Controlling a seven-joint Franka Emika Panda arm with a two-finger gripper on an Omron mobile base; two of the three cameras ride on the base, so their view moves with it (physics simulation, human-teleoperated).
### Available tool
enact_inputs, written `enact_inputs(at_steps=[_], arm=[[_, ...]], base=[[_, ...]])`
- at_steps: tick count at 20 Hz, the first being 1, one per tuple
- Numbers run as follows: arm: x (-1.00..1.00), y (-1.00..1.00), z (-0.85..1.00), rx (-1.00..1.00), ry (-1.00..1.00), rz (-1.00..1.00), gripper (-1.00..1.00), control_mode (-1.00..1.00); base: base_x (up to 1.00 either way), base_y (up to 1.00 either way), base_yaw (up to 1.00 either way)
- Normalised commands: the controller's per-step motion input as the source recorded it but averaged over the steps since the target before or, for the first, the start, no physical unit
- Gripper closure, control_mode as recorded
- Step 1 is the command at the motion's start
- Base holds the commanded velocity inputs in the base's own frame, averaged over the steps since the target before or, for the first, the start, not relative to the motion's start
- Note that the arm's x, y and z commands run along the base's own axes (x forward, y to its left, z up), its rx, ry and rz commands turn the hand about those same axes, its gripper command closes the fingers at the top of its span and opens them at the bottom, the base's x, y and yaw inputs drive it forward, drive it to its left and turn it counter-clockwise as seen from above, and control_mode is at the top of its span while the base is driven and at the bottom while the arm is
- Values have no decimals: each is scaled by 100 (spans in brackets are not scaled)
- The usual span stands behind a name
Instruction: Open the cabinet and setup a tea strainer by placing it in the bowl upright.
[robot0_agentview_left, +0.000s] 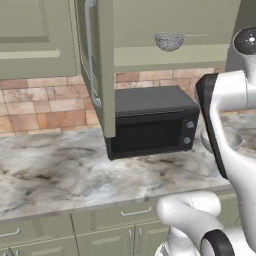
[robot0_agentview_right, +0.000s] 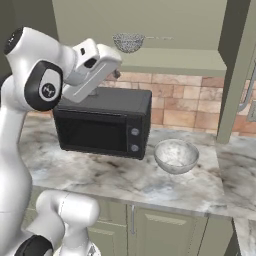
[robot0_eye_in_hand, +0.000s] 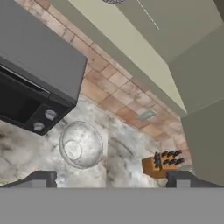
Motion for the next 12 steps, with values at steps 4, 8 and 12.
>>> enact_inputs(at_steps=[4, 8, 12], arm=[[31, 4, 47, -20, -16, -3, -100, -100], [41, 44, 26, -3, -25, -2, -100, -100], [53, 54, 15, 0, -15, 0, -100, -100]], base=[[0, 0, 0], [0, 0, 0], [0, 0, 0]])
